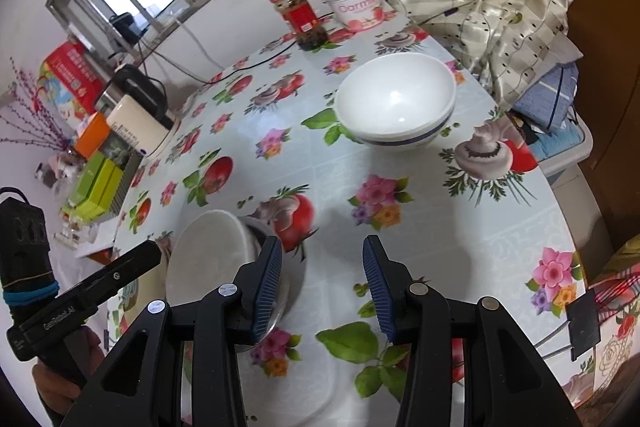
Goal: Organize plates and bowls
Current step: 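Open the left tool to release the white bowl inside the steel bowl, then reach the left tool to the second white bowl and close on its rim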
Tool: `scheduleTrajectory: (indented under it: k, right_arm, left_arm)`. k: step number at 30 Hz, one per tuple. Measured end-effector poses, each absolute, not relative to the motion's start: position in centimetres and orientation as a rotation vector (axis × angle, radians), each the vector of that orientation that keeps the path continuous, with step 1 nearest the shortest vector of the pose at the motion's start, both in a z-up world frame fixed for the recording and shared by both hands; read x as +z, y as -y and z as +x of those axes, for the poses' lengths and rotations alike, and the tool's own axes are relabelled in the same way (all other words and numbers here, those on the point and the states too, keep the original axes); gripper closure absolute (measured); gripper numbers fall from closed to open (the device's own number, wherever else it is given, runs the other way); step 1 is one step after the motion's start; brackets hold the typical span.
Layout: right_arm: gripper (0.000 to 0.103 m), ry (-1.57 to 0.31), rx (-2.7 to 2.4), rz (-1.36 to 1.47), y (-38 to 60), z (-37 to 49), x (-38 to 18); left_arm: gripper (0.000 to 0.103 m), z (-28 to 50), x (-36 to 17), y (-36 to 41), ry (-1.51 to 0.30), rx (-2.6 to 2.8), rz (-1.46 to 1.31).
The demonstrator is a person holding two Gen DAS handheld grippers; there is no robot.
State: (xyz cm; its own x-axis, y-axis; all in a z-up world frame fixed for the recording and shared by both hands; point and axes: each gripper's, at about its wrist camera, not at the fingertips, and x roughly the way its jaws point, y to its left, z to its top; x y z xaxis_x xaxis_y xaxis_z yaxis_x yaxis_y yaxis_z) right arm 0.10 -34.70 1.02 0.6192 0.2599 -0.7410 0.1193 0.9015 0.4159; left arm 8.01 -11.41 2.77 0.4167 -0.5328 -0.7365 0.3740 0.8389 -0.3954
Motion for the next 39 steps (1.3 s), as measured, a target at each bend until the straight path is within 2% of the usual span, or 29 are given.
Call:
scheduleTrajectory:
  k: [18, 26, 35, 39]
  right_arm:
    - [0.062, -0.869, 0.016, 0.483, 39.1, 1.4, 0.9]
    - [0.073, -0.854, -0.012, 0.5, 41.0, 2.7, 0.7]
    - [0.074, -0.846, -0.036, 0.519, 42.9, 4.3, 0.4]
    - [0.076, -0.84, -0.046, 0.529, 43.7, 5.0, 0.3]
  left_arm:
    - [0.052, 11.6, 3.6, 18.3, -1.037, -0.675, -0.068]
    - [0.052, 14.2, 3.7, 21.3, -1.066, -0.703, -0.039]
    - [0.052, 17.1, 3.4, 24.1, -1.104, -0.738, -0.018]
    - [0.059, 18.5, 3.0, 25.1, -1.127, -0.744, -0.017]
